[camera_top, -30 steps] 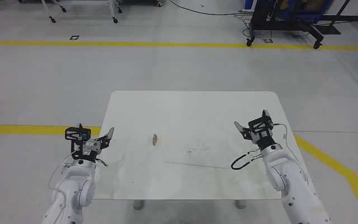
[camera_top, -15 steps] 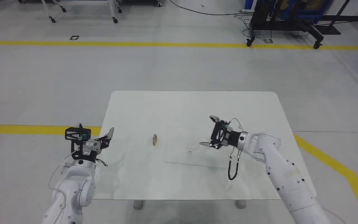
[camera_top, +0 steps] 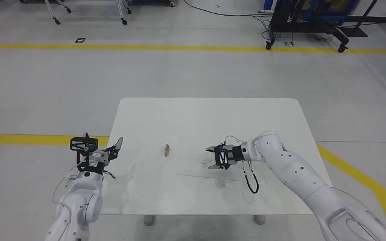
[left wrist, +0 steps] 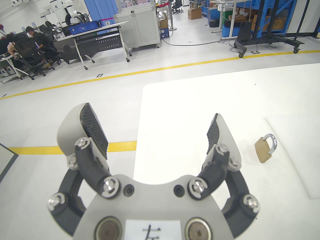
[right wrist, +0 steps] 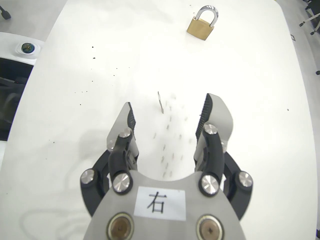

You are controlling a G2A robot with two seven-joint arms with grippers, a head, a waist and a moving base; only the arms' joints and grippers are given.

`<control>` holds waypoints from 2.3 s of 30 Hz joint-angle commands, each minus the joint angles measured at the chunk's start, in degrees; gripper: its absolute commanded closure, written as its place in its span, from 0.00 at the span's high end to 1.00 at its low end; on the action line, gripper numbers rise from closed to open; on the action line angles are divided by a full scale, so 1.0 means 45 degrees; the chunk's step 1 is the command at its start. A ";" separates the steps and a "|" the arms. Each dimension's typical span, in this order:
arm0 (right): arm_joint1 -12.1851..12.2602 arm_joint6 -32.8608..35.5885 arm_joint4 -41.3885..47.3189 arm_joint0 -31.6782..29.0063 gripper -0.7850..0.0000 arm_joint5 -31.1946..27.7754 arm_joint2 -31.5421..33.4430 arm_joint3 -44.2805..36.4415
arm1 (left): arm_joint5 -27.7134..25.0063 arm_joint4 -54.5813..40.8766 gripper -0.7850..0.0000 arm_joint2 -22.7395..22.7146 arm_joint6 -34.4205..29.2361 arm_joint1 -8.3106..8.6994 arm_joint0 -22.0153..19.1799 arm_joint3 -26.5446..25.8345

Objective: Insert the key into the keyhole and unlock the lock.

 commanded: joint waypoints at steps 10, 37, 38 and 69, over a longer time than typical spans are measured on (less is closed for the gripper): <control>-0.0381 -0.0481 0.0913 0.1664 0.45 0.0000 -0.2719 0.1398 | 0.0000 0.0000 1.00 0.0000 0.0000 0.0000 0.0000 0.0000; -0.0880 -0.0901 0.2190 0.3141 0.00 0.0393 -0.4178 0.2860 | 0.0000 0.0000 1.00 0.0000 0.0000 0.0000 0.0000 0.0000; -0.0782 -0.1277 0.2270 0.3079 0.00 0.0533 -0.4004 0.2857 | 0.0000 0.0000 1.00 0.0000 0.0000 0.0000 0.0000 0.0000; 0.0962 -0.5044 0.7144 0.0414 0.00 0.0000 -0.1615 0.1010 | -0.1553 -0.1171 1.00 0.0600 -0.0270 -0.0050 -0.0377 -0.0249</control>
